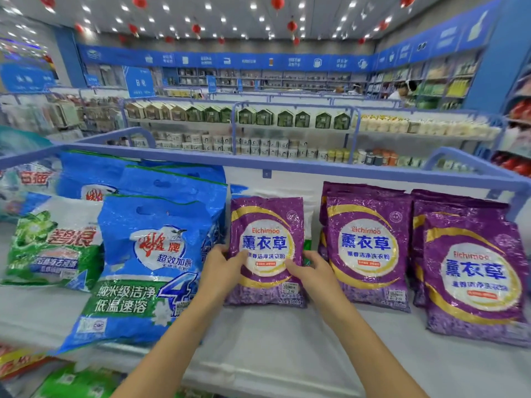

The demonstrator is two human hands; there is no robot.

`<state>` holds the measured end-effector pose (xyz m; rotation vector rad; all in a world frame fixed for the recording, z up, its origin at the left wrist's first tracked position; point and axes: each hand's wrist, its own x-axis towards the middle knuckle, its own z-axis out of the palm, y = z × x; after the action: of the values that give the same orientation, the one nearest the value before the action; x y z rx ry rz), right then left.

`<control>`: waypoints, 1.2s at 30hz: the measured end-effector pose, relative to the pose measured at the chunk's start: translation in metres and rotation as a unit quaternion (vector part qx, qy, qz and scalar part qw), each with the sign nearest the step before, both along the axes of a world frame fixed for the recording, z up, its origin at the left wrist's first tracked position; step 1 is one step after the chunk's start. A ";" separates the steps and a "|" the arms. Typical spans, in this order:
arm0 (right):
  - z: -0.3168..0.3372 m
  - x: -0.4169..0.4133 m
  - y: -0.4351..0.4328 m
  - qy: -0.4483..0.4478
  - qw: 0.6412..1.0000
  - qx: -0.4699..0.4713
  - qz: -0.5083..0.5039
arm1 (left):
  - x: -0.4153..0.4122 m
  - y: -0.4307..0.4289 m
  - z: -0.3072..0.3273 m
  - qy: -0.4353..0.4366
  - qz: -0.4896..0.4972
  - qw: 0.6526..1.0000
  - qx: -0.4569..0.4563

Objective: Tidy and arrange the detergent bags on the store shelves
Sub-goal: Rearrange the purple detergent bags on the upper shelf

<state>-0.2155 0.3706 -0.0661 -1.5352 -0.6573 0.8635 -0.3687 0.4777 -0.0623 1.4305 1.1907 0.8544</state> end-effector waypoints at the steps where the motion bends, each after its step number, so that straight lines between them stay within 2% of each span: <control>1: -0.001 0.000 -0.001 0.007 1.000 0.015 0.005 | 0.002 0.000 -0.001 -0.022 0.009 1.000 -0.001; 7: -0.002 -0.003 -0.015 0.026 0.997 0.065 -0.010 | 0.000 -0.006 -0.001 -0.119 -0.008 0.992 -0.036; 16: 0.008 0.012 -0.062 0.018 0.996 0.073 -0.054 | 0.014 -0.037 0.019 -0.173 -0.085 0.978 -0.078; 25: 0.013 0.077 -0.128 -0.021 0.985 0.074 -0.153 | 0.079 -0.091 0.025 -0.176 -0.174 0.965 -0.085; 30: 0.005 0.096 -0.128 -0.057 0.981 0.035 -0.185 | 0.114 -0.098 0.018 -0.175 -0.148 0.967 -0.107; 36: -0.003 0.102 -0.138 -0.099 0.972 0.053 -0.204 | 0.116 -0.105 0.012 -0.185 -0.172 0.962 -0.105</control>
<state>-0.1139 0.2329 -0.0691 -1.5956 -0.4947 0.3619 -0.2524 0.3727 -0.0503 1.1931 0.7006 0.6910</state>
